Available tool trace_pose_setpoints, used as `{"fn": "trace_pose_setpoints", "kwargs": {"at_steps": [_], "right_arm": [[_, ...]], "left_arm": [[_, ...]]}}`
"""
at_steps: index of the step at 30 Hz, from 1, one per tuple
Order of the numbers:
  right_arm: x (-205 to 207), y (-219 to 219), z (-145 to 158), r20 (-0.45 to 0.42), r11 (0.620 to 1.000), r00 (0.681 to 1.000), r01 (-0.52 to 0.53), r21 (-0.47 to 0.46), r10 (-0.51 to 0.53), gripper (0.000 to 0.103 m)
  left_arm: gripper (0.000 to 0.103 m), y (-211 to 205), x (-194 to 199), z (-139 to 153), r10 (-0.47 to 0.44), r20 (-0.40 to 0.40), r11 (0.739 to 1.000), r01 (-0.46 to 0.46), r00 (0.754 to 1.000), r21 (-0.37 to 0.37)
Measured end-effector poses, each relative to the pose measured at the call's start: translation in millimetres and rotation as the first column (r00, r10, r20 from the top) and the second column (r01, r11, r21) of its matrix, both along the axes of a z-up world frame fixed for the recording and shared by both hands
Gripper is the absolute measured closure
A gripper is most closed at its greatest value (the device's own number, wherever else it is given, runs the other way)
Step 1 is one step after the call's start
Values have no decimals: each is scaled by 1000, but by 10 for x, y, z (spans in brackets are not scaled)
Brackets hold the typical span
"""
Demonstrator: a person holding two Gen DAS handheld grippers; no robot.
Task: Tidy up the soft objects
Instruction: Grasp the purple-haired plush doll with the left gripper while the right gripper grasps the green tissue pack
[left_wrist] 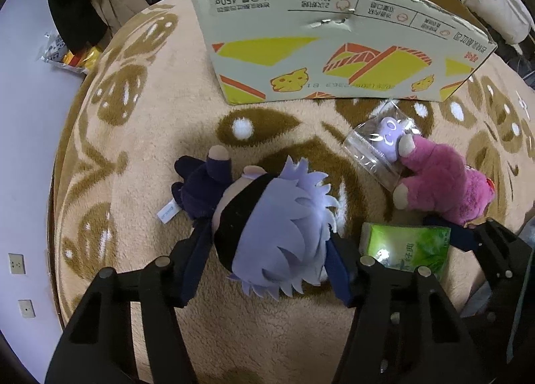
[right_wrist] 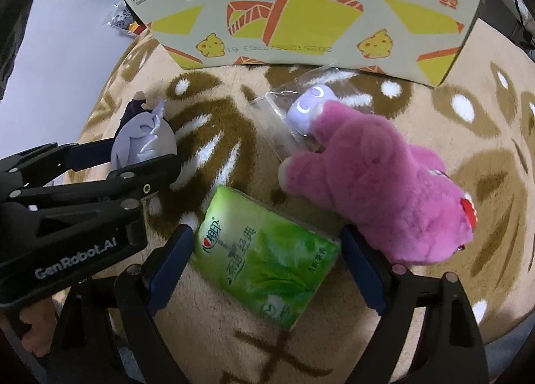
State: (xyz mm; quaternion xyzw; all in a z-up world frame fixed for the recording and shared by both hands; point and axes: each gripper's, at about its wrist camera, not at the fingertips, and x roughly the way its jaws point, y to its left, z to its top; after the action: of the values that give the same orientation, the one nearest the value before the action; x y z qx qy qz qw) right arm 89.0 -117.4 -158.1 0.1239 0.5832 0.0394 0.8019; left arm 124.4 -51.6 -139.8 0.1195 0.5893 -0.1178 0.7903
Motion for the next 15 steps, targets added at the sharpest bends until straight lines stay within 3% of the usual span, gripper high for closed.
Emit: {"fn": "trace_pose_setpoints", "kwargs": {"at_steps": [15], "right_arm": [[-153, -102, 203, 81, 1000, 997, -9, 1, 9, 21]], "left_arm": [[43, 195, -137, 240, 88, 105, 996, -86, 990, -32]]}}
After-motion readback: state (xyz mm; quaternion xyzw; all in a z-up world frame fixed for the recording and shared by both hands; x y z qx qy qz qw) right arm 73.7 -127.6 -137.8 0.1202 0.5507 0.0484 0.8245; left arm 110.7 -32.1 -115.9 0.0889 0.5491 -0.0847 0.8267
